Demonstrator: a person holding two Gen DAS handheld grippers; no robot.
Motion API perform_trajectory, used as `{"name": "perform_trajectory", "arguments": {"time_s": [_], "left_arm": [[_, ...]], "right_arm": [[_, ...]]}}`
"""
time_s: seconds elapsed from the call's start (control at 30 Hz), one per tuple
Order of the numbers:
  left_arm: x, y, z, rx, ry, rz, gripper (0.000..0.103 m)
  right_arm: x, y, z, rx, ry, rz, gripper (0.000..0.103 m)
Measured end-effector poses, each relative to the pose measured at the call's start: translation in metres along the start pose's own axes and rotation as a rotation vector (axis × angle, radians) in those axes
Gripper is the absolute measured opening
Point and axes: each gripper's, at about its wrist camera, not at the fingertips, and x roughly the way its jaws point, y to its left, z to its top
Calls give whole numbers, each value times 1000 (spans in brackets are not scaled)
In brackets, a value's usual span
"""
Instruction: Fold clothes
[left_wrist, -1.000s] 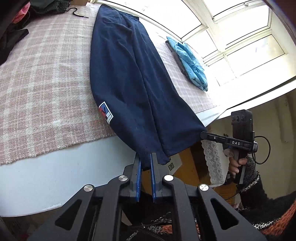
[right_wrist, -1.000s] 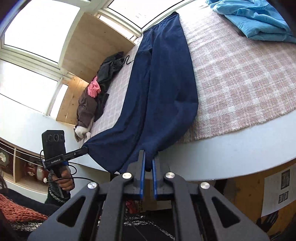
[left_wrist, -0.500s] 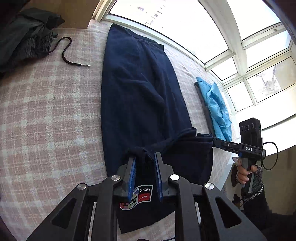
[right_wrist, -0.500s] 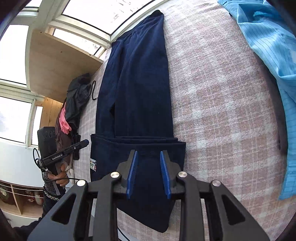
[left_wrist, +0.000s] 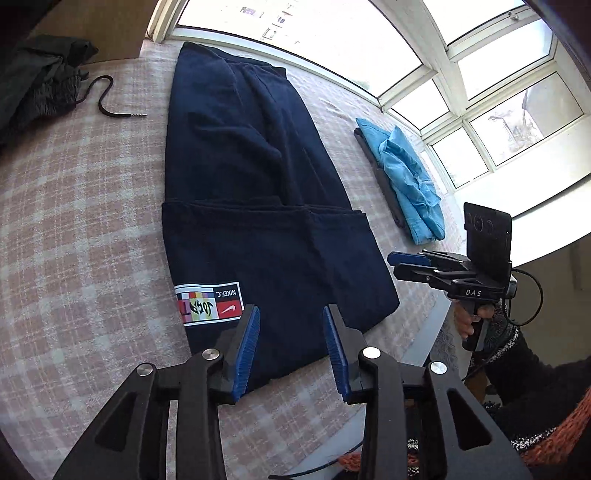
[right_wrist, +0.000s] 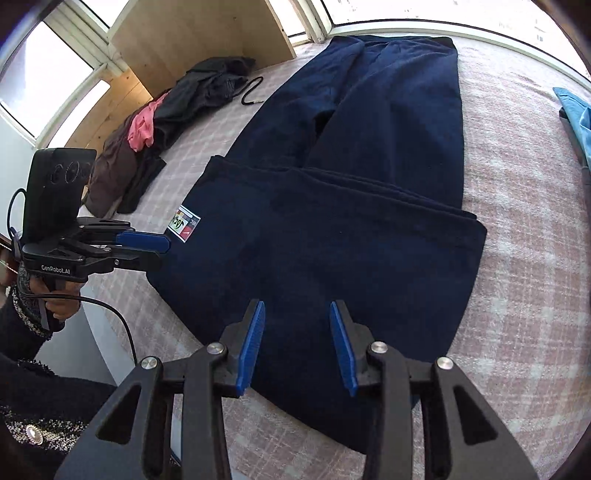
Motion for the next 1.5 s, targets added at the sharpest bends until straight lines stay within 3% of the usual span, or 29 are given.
{"name": "perform_trajectory", "arguments": {"time_s": [0.1, 0.2, 0.27, 0.33, 0.43, 0.6, 0.77, 0.93, 1.07, 1.13, 1.17, 1.2, 1.23, 1.33, 1.5], "left_arm": [[11, 10, -7, -24, 38, 51, 31], [21, 20, -14, -49, 75, 101, 30], [4, 13, -16, -11, 20, 139, 30], [-13, -4, -21, 95, -26, 186, 31], [-18, -35, -32, 330, -20, 254, 36], [7, -58, -46, 639, 110, 293, 42], [24, -64, -47, 811, 186, 341, 42], [29, -56, -44, 808, 215, 352, 42], [25, -53, -39, 790, 212, 336, 43], [20, -52, -36, 787, 215, 326, 38], [18, -51, -34, 783, 215, 320, 33], [15, -50, -31, 766, 217, 305, 19], [11, -49, -27, 745, 219, 288, 10], [-2, -50, -17, 713, 207, 261, 7], [-49, -59, 28, 654, 72, 248, 5]], "right_arm": [[-8, 1, 6, 0, -18, -52, 36], [-53, -13, -9, 57, -142, -112, 36], [-74, -10, -29, 10, -175, -213, 37], [-77, -4, -48, -43, -125, -257, 37], [-70, 10, -67, -169, -45, -299, 37], [-43, 28, -71, -394, 24, -348, 38], [-23, 23, -73, -490, 83, -393, 38], [-23, 16, -72, -520, 72, -380, 45], [-25, 3, -63, -450, 113, -307, 44], [-28, -1, -58, -439, 126, -289, 39], [-29, -1, -57, -445, 131, -286, 30], [-31, -1, -55, -449, 137, -279, 20], [-36, 0, -51, -451, 138, -274, 19], [-55, 2, -34, -464, 109, -283, 12], [-103, -4, 26, -469, -13, -333, 9]]}}
